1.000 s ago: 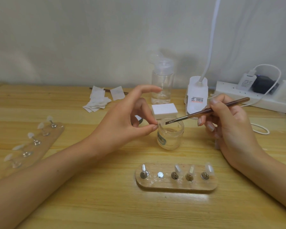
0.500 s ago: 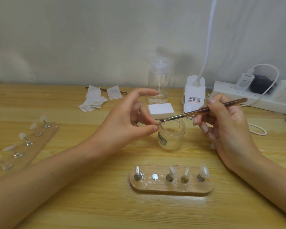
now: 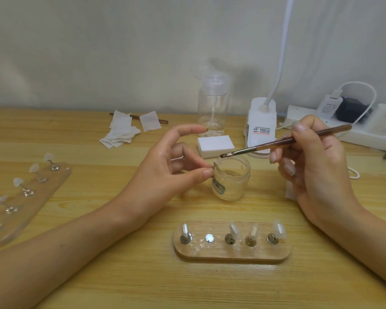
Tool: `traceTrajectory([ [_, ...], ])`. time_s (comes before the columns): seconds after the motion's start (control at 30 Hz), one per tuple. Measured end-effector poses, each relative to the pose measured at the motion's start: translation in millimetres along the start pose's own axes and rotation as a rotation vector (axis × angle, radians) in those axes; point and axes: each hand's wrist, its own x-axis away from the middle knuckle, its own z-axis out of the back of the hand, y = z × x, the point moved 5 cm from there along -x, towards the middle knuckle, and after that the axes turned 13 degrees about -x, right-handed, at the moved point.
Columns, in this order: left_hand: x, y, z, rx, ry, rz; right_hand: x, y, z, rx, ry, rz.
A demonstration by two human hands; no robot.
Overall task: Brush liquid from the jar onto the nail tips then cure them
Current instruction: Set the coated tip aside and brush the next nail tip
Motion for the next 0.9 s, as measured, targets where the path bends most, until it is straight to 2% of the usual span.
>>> traceTrajectory([
  [0.1,0.3,-0.8,0.6,0.018,-0.009,0.005,0.5,2.0,-0.8,0.064,-0.002,-0.011],
  [0.2,0.7,-0.5,0.4,0.034,-0.01,0.005,-1.2,1.6,3.3,0.016,0.037,-0.006],
  [0.37,0.3,0.8,-0.1,0.046,-0.014,0.002,1.2,0.8,-2.4,0.038,-0.049,0.017],
  [0.53,0.8,1.4,-0.4,0.055,-0.013,0.007,-0.5,1.2,3.4,0.003,0.024,-0.005],
  [0.67,0.4,1.1,-0.1,0.052,-0.011,0.008,1.3,1.0,-2.1,0.027,-0.052,0.005],
  [0.83,0.8,1.5,-0.5,0.053,-0.011,0.009,0.0,1.6,2.6,0.03,0.03,-0.01],
  [0.9,0.9,1.5,-0.6,0.059,-0.012,0.009,0.7,-0.3,1.3,-0.011,0.009,0.012],
])
